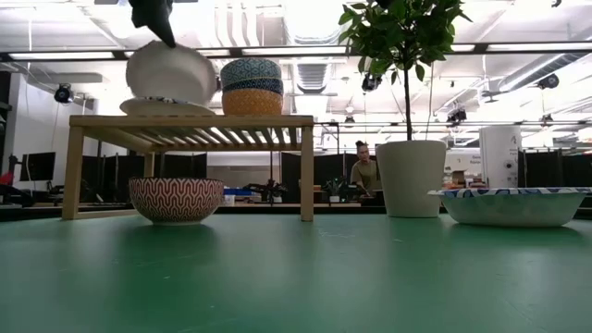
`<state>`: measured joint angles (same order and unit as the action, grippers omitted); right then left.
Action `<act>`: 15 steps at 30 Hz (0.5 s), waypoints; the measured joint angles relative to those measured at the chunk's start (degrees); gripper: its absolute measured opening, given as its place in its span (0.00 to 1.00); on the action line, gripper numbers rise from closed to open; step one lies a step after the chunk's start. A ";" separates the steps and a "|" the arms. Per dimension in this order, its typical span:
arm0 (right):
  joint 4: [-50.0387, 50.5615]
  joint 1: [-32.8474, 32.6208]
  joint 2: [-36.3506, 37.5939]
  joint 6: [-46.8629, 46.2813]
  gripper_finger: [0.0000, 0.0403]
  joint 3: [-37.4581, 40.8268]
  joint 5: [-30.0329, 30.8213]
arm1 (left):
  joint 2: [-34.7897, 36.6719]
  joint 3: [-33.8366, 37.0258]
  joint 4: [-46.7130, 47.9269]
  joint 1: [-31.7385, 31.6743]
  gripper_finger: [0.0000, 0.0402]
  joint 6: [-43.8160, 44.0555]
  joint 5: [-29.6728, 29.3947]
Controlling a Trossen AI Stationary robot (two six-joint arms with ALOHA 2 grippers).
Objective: Place and stack bowls onto a shelf
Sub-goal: Stack the center white bowl on top of the other white bowl on the shelf
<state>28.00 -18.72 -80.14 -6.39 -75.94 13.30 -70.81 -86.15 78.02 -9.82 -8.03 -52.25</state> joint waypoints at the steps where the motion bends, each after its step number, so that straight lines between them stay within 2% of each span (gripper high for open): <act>1: 0.01 0.00 0.00 0.15 0.45 0.00 0.25 | 0.00 0.00 -0.04 0.43 0.00 -0.37 -1.86; 3: 0.00 0.00 0.00 0.83 0.45 0.00 0.29 | 0.00 0.00 -0.08 0.84 0.00 -0.36 -2.23; 7: 0.01 0.00 0.00 1.17 0.45 0.00 0.31 | -0.18 1.05 -0.05 0.84 0.00 2.75 2.44; 15: 0.16 0.00 0.00 1.51 0.45 0.00 0.28 | -0.99 6.62 -0.47 0.39 0.00 9.37 1.20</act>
<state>28.16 -18.72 -80.14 -4.88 -75.94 13.58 -71.79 -79.53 77.54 -9.43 1.34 -51.05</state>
